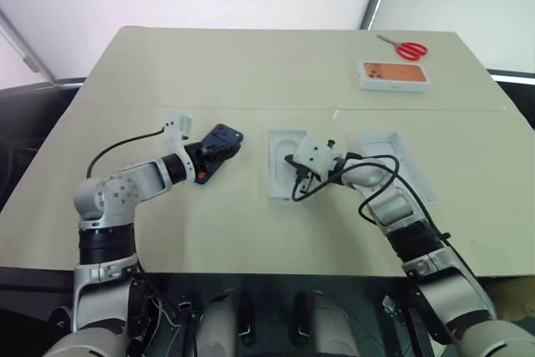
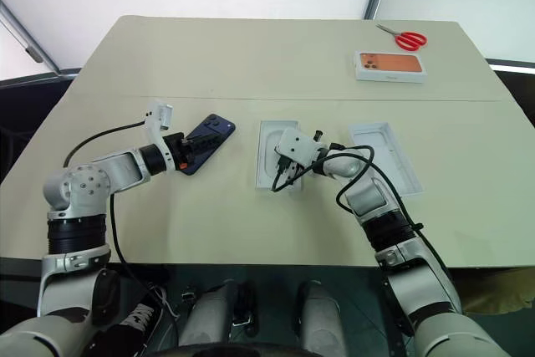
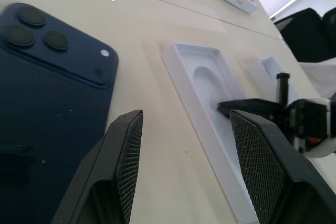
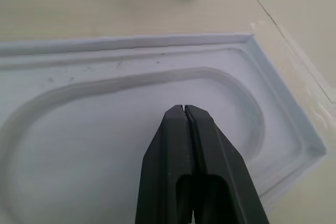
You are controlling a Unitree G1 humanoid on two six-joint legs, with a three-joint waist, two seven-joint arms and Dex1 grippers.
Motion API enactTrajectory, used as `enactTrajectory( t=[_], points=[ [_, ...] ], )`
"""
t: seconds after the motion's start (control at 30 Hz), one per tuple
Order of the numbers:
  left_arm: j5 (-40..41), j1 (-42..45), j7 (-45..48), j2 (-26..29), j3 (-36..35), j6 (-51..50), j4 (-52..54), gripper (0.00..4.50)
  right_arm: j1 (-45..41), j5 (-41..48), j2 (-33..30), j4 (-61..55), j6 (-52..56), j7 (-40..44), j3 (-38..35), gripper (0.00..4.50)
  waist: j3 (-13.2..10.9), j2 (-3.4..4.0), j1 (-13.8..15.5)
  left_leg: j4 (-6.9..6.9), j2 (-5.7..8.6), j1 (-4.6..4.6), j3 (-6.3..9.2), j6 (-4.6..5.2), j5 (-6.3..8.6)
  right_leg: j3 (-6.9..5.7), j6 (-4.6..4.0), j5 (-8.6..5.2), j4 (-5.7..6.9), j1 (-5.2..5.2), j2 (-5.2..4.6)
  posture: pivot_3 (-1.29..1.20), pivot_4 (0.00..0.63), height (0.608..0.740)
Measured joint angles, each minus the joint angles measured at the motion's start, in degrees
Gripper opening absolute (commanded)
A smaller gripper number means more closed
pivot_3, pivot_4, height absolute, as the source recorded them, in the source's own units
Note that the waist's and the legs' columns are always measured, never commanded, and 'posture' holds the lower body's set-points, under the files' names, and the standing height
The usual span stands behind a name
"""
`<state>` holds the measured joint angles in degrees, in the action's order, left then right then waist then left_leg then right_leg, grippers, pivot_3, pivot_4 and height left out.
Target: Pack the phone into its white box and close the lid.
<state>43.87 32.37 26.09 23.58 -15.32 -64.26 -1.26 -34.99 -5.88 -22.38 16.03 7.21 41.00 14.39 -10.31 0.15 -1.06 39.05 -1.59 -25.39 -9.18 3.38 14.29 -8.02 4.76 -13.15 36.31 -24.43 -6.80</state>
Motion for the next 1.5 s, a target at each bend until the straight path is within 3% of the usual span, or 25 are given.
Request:
enactTrajectory(
  t=[0.17,0.33,0.57,0.77,1.07,1.5],
  points=[
    [-2.93,3.10,4.91,7.48,0.65,3.67,-7.36,2.80,-2.15,4.10,2.77,-5.78,5.31,1.81,-1.36,0.05,0.00,0.01,-0.08,-0.04,-0.02,0.00,-0.02,-0.02,0.01,0.01,0.00,0.00,0.00,-0.05,0.03,0.00,0.150,0.738],
    [-9.61,6.43,14.02,13.99,5.49,11.49,-18.81,2.80,-3.90,3.95,8.26,-7.20,8.12,1.78,2.68,0.05,0.00,0.01,0.00,-0.08,0.00,-0.02,-0.09,-0.18,0.10,0.00,-0.01,-0.01,0.00,-0.11,0.02,0.00,0.150,0.738],
    [-19.15,9.97,23.17,14.89,13.80,20.74,-31.01,2.80,-5.74,-1.37,12.03,-3.89,10.59,-1.41,8.61,0.05,0.00,0.00,0.12,-0.09,0.01,-0.20,-0.13,-0.21,0.10,0.02,-0.02,0.00,0.03,-0.29,-0.01,0.00,0.150,0.738],
    [-23.26,13.34,28.25,14.40,15.77,25.31,-38.30,2.80,-5.75,-3.45,12.36,-3.23,12.62,-2.42,9.95,0.05,0.01,0.00,-0.18,-0.10,-0.01,-0.16,-0.20,-0.21,0.09,0.05,-0.02,0.00,0.07,-0.31,0.01,0.00,0.150,0.738],
    [-24.23,13.76,36.33,13.51,16.75,19.51,-37.86,2.80,-5.73,-4.21,12.04,-3.23,13.68,-2.33,9.92,0.05,0.14,0.06,0.06,-0.10,0.01,-0.05,-0.20,-0.20,0.09,0.07,-0.01,-0.01,0.06,-0.19,-0.01,0.00,0.150,0.738],
    [-22.89,10.26,36.58,12.05,15.39,11.31,-29.88,2.80,-8.30,-6.50,12.85,-0.69,20.08,1.76,12.84,0.05,0.51,0.13,0.04,-0.08,0.02,0.04,-0.13,-0.14,0.07,0.07,-0.01,-0.01,0.05,-0.08,-0.02,0.00,0.150,0.738]
  ],
)
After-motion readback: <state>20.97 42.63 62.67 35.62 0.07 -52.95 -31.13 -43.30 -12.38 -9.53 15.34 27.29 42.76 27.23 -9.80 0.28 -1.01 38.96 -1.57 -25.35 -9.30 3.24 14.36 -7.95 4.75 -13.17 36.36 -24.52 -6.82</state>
